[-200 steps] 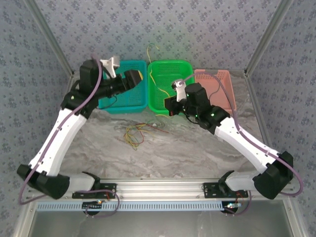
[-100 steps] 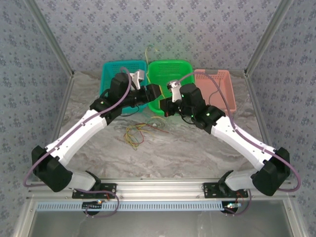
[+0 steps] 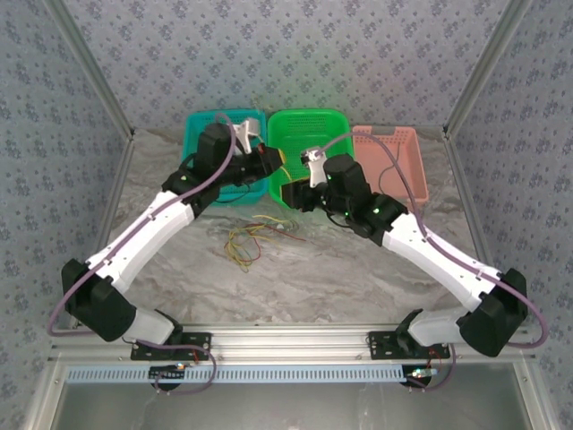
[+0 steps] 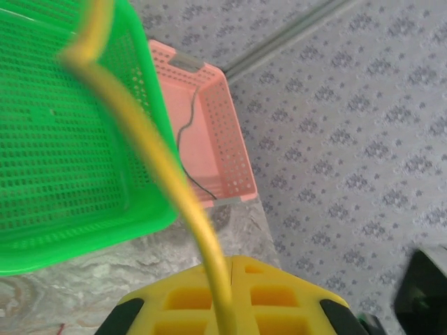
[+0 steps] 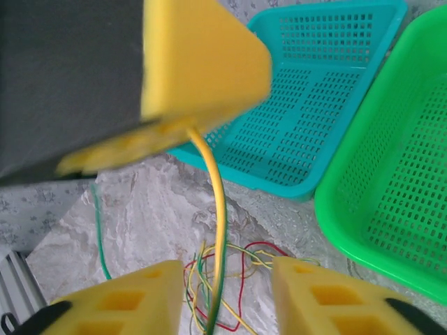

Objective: Untangle the cables

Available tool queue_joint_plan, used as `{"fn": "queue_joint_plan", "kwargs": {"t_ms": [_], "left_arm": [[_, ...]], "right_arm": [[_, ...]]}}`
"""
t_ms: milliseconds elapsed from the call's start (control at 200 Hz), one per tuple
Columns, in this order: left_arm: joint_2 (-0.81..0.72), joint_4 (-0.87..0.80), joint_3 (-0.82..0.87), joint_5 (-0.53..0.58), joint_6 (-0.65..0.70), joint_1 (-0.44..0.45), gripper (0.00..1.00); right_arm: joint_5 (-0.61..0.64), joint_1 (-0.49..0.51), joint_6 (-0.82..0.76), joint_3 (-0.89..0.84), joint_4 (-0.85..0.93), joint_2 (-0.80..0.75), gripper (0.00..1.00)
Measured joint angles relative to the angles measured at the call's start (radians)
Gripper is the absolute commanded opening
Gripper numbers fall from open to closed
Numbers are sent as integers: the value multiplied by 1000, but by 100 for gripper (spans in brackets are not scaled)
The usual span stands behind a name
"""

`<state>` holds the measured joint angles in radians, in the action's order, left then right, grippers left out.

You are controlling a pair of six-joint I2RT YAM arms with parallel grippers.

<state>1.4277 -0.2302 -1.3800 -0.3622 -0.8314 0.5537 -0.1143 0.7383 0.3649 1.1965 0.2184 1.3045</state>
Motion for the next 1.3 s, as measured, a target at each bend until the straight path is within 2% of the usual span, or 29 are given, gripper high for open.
{"fn": "queue_joint_plan", "kwargs": {"t_ms": [250, 395, 530, 725, 899, 1114, 1304], "left_arm": [[72, -58, -151, -166, 122, -235, 0], [199, -50, -237, -257, 186, -323, 0], [350, -52, -311, -281, 260, -377, 0], [550, -58, -409, -299, 335, -417, 0], [671, -53, -410, -307, 341, -421, 0], [682, 15, -297, -323, 310, -421, 0], [682, 30, -281, -342, 307, -421, 0]], "right_arm": [[108, -8, -3, -71, 0, -176, 54], [158, -7, -3, -107, 5, -263, 53], [182, -7, -3, -138, 14, -323, 53], [191, 5, -3, -161, 36, -358, 52], [193, 14, -3, -189, 41, -362, 52], [189, 21, -2, -216, 39, -356, 51], [186, 29, -2, -216, 37, -346, 52]]}}
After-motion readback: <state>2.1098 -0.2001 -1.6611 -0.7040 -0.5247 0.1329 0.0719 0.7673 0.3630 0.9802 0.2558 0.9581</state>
